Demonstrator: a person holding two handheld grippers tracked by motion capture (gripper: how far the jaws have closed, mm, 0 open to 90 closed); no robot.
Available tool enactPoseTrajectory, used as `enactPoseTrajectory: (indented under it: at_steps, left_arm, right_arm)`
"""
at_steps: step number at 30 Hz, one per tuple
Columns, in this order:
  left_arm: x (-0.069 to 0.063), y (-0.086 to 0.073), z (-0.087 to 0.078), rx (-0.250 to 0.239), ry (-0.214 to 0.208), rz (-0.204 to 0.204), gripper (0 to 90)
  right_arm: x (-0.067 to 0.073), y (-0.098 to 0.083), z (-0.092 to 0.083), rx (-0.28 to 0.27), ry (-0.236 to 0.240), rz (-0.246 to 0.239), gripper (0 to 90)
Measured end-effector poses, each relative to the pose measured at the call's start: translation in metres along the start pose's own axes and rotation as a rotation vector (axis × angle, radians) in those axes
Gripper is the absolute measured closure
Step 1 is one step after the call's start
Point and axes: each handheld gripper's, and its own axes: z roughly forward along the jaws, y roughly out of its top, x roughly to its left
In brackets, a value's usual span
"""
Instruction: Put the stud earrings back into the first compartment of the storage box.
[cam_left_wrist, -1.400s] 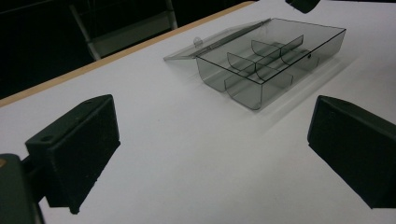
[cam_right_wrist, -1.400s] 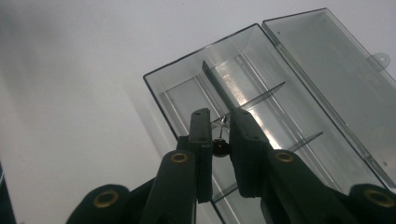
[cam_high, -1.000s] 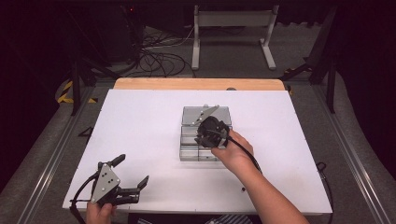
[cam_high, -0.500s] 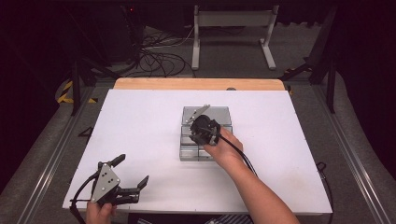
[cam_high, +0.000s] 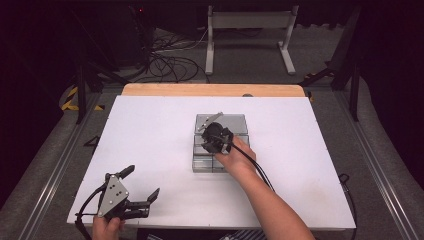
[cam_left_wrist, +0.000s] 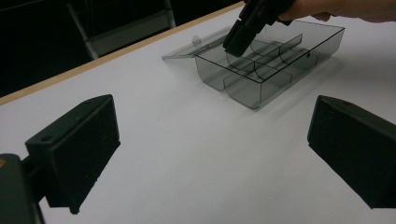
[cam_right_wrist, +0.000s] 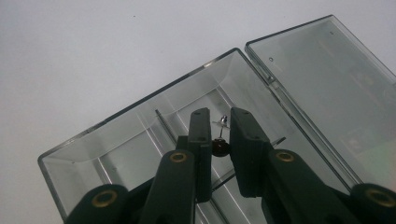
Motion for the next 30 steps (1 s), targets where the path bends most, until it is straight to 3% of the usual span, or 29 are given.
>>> enactPoseTrajectory:
  at_steps: [6, 12, 13, 18, 19, 30]
  left_arm:
    - [0.000, 0.000, 0.000, -0.002, 0.002, 0.002, 2.8]
    - [0.000, 0.000, 0.000, -0.004, 0.001, -0.006, 2.8]
    - [0.000, 0.000, 0.000, -0.003, 0.001, -0.006, 2.8]
    - [-0.001, 0.000, 0.000, -0.003, 0.000, -0.009, 2.8]
    - [-0.001, 0.000, 0.000, -0.002, 0.000, -0.007, 2.8]
    - [0.000, 0.000, 0.001, 0.001, 0.004, -0.003, 2.8]
  right_arm:
    - [0.001, 0.000, -0.002, -0.007, 0.003, -0.007, 69.2]
    - [0.001, 0.000, -0.016, -0.035, 0.023, -0.006, 58.4]
    - [0.000, -0.002, -0.025, -0.044, 0.043, -0.001, 54.9]
    - [0.000, -0.007, -0.042, -0.077, 0.054, 0.000, 48.0]
    - [0.000, -0.011, -0.054, -0.095, 0.059, 0.003, 44.1]
    - [0.008, -0.039, -0.096, -0.148, 0.051, -0.016, 34.7]
